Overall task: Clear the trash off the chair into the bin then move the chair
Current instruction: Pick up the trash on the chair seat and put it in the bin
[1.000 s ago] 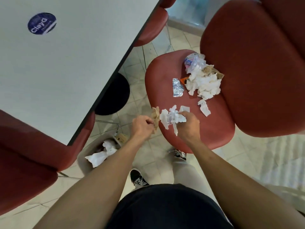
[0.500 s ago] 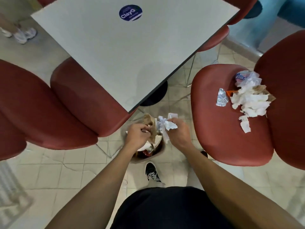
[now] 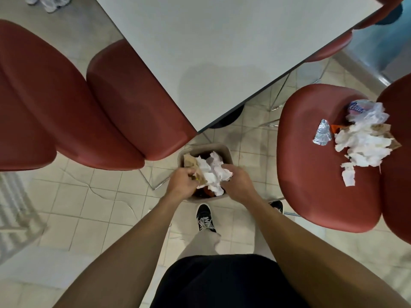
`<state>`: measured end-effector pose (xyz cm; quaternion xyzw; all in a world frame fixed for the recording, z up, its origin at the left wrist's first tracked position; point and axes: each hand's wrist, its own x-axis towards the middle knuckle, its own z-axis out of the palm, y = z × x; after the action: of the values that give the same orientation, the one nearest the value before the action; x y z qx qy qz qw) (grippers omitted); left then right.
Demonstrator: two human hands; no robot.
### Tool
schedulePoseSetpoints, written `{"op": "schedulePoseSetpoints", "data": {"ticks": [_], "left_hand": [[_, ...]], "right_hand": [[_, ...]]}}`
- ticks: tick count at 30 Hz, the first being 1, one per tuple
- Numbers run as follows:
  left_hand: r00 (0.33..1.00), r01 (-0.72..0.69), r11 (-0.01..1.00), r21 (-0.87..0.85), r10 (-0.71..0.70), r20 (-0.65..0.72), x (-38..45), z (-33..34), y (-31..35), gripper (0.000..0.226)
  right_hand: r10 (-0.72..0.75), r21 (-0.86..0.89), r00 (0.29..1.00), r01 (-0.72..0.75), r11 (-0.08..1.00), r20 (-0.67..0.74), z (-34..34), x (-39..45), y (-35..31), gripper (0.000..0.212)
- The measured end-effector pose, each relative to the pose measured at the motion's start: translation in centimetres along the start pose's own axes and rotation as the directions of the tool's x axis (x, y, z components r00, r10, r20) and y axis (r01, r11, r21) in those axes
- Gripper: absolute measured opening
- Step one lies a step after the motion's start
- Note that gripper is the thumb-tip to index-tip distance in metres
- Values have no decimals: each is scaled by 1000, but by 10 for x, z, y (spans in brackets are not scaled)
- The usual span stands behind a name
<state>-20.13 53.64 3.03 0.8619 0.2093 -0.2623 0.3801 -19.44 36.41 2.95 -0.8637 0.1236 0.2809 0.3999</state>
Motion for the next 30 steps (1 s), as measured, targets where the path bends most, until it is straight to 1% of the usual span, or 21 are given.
{"op": "schedulePoseSetpoints", "data": {"ticks": [3, 6, 12, 16, 20, 24, 27, 30], "left_hand": [[1000, 3, 1000, -1, -3, 29, 2, 4, -6, 38], [998, -1, 1000, 2, 1, 57, 5, 9, -5, 37], [993, -52, 998, 22, 50, 102, 13, 24, 8, 32], [985, -98, 995, 30, 93, 147, 20, 48, 30, 25], [974, -146, 987, 61, 133, 180, 23, 77, 62, 20], [952, -200, 975, 93, 171, 252, 30, 112, 99, 25], [948, -225, 967, 119, 189, 255, 39, 144, 129, 27], [945, -235, 962, 142, 192, 263, 43, 175, 152, 30]], "right_hand": [[52, -15, 999, -52, 999, -2, -1, -1, 10, 41], [106, 15, 994, -106, 994, 1, -7, -2, 20, 34], [199, 33, 979, -198, 980, -38, -29, -5, 51, 32], [252, 80, 964, -246, 966, -82, -64, -8, 78, 32], [313, 155, 936, -290, 944, -162, -101, -9, 113, 31], [350, 177, 913, -317, 932, -211, -146, -8, 152, 29], [365, 166, 896, -331, 929, -252, -182, -3, 185, 26], [380, 167, 890, -347, 923, -251, -215, 9, 217, 33]]}}
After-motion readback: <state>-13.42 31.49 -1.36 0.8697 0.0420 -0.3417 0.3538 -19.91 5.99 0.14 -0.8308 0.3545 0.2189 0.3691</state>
